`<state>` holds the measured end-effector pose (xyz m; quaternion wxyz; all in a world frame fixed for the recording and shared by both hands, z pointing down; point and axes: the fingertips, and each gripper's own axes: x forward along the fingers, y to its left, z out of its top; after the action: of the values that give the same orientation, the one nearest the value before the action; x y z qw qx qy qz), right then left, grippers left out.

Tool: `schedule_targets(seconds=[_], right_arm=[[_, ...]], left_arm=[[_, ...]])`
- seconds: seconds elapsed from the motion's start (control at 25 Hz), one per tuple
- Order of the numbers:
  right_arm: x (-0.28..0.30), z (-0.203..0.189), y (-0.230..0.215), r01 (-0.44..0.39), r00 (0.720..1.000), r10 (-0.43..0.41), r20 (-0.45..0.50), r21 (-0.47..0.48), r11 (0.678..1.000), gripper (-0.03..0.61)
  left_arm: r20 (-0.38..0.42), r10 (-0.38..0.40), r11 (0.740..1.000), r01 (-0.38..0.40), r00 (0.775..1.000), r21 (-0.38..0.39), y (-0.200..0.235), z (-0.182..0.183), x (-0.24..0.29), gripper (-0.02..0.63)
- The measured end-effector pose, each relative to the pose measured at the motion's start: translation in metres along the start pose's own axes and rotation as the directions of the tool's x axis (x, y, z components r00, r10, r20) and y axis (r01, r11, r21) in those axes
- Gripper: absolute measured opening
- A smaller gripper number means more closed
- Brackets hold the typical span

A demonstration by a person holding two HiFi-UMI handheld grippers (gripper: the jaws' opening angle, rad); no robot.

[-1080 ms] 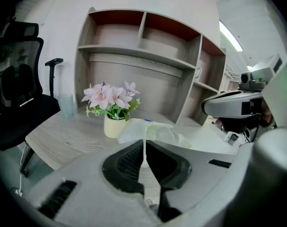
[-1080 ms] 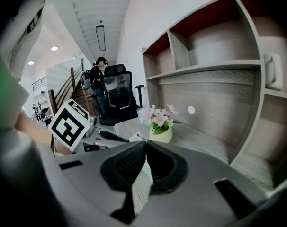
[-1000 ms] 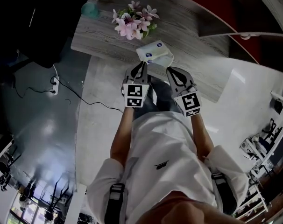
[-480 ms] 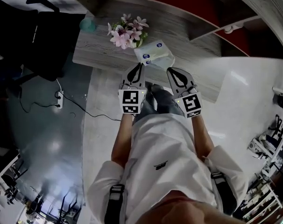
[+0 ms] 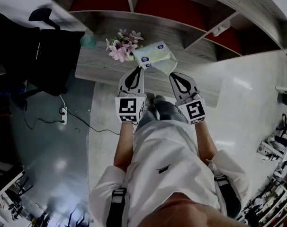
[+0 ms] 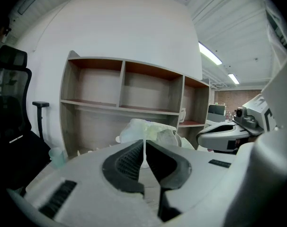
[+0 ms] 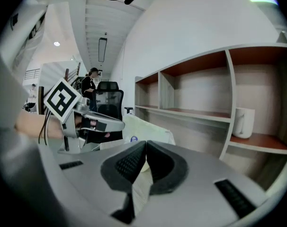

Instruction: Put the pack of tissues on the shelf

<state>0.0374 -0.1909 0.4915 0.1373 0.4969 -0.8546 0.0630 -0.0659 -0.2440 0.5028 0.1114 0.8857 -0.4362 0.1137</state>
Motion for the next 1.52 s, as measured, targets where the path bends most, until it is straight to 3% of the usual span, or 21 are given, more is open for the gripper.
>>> schedule_targets(seconds=[0.84,1.12,1.52], right_arm=[[-0.028,0.087,-0.025,0.09,0.98,-0.077,0.184,-0.066,0.994,0.026],[-0.028,0.106,-0.046,0.142,0.967,-0.124,0.221,-0.066,0.988,0.027],[-0.021,0.123,-0.073,0.191,0.955,-0.169,0.241,-0.07,0.979,0.026]], left_arm=[[0.146,-0.103,0.992,0.09,0.984,0.088,-0.013,0.11,0.017,0.04],[0.183,-0.147,0.983,0.124,0.972,0.132,-0.015,0.141,0.038,0.04],[0.208,-0.195,0.976,0.169,0.958,0.138,-0.022,0.168,0.073,0.04]])
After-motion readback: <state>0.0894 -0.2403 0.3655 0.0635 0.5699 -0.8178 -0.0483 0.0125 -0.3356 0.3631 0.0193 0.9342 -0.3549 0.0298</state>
